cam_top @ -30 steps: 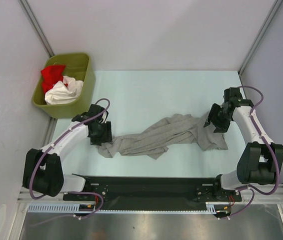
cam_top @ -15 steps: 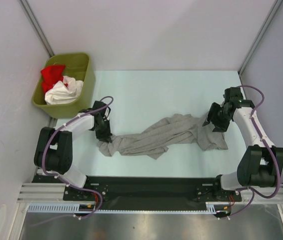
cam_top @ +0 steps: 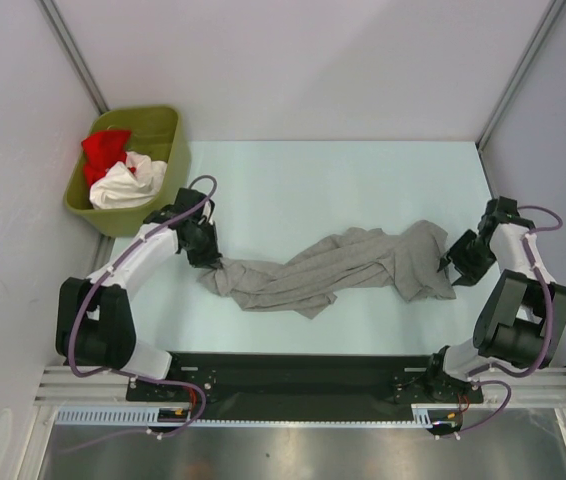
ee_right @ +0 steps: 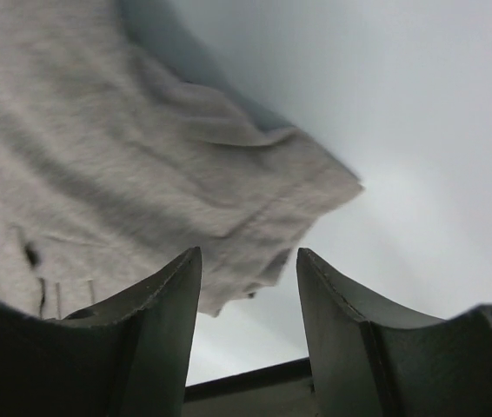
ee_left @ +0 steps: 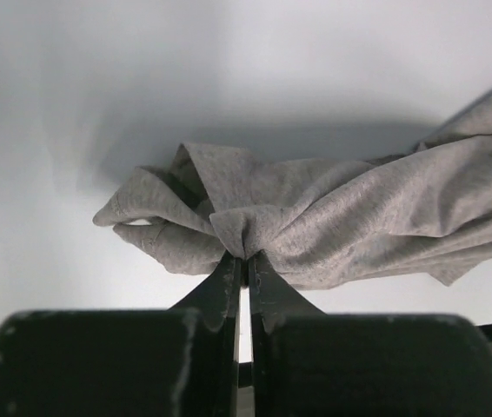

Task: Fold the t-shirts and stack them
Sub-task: Flatten the tshirt out

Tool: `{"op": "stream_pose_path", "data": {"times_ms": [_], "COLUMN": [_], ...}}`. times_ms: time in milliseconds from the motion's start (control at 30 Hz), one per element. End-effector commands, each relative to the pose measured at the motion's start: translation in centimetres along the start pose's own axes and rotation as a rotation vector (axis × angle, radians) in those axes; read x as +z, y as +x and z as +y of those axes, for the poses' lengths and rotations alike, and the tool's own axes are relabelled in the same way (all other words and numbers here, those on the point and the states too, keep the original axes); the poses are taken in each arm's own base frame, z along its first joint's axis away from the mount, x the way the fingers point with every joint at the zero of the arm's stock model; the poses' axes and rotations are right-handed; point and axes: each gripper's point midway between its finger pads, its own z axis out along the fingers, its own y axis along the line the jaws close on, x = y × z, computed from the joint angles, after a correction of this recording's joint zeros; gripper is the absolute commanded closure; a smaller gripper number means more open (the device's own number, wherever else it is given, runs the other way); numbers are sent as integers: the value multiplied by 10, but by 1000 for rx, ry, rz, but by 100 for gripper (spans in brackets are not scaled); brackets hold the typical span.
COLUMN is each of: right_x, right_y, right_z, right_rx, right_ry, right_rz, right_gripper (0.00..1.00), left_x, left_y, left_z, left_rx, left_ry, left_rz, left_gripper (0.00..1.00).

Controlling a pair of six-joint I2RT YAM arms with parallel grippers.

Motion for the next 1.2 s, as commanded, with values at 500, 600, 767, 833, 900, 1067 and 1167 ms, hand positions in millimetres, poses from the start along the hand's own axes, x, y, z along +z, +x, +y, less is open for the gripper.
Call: {"op": "stream_pose_path", "data": {"times_ms": [500, 600, 767, 833, 900, 1067, 1167], "right_x": [28, 34, 48, 51, 55, 62, 65], "right_y": [-4, -4, 6, 8, 10, 9, 8], "right_z": [-59, -54, -55, -55, -56, -57, -58], "right_rx": [134, 134, 143, 153, 158, 160, 158], "right_ry": [93, 58, 72, 71, 71, 83, 87], "right_rz": [44, 44, 79, 83, 86, 87, 85], "right_gripper": [53, 53, 52, 51, 51, 53, 56], "left_x": [-17, -16, -17, -18, -16, -7, 0], "left_y": [-32, -32, -31, -30, -27, -16, -10], "left_z": [-36, -36, -36, -35, -32, -24, -19], "left_rx": [11, 18, 24, 21, 16, 11, 3], "left_ry": [156, 160, 157, 154, 147, 123, 110], "left_rz": [-56, -53, -43, -42, -33, 1, 22], "left_gripper": [100, 100, 99, 97, 91, 76, 74]}}
